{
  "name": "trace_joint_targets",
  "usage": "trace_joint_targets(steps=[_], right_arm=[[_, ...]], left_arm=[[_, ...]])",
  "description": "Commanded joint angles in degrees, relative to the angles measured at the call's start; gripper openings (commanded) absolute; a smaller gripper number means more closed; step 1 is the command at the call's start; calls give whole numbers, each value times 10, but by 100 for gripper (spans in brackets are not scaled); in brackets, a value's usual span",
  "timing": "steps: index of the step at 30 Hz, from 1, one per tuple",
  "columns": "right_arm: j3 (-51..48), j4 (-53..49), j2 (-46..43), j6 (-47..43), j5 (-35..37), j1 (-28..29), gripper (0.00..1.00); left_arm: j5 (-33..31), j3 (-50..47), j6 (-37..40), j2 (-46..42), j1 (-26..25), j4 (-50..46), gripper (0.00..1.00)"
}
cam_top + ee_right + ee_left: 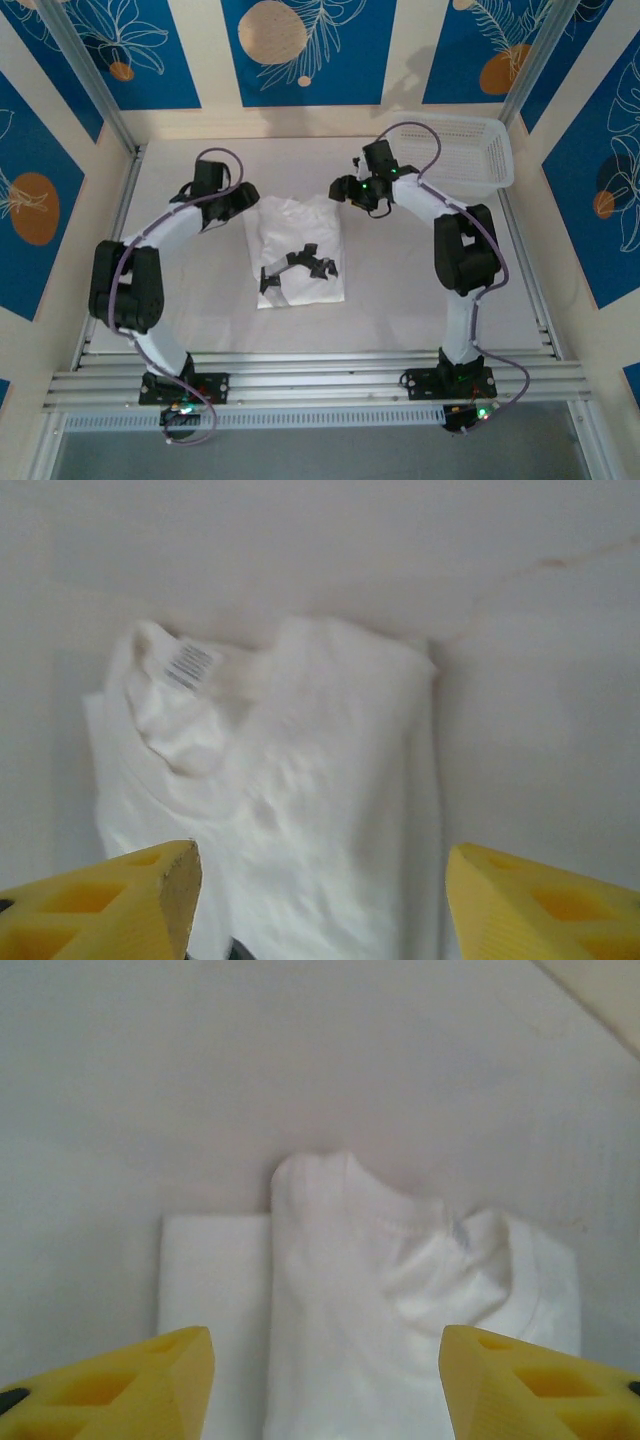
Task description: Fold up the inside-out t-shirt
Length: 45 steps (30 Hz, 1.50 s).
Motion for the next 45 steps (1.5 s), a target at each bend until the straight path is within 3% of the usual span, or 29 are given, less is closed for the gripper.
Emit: trace_joint_targets(steps=[1, 5, 13, 19, 25, 28, 33, 36, 45], right_arm=[[6, 5, 24, -58, 10, 3, 65], [49, -6, 78, -57, 11, 7, 64], [118, -37, 155, -58, -9, 37, 55], [117, -36, 163, -43, -28, 38, 31], [116, -41, 160, -37, -38, 39, 28], [119, -46, 160, -35, -35, 39, 29], [98, -48, 126, -27, 0, 35, 51], [81, -44, 108, -26, 4, 26, 55], [51, -34, 95, -14, 52, 19, 60]], left_arm=[[12, -17, 41, 27, 0, -35, 65], [42, 30, 44, 88, -4, -41, 75], [57, 79, 30, 156, -19, -20, 81], [96, 122, 12, 211, -24, -33, 70], [107, 122, 1, 231, -36, -17, 54], [111, 126, 1, 238, -39, -16, 38], [103, 131, 8, 240, -40, -29, 14], [106, 136, 14, 239, -40, -36, 0], [110, 130, 12, 221, -40, -34, 0]])
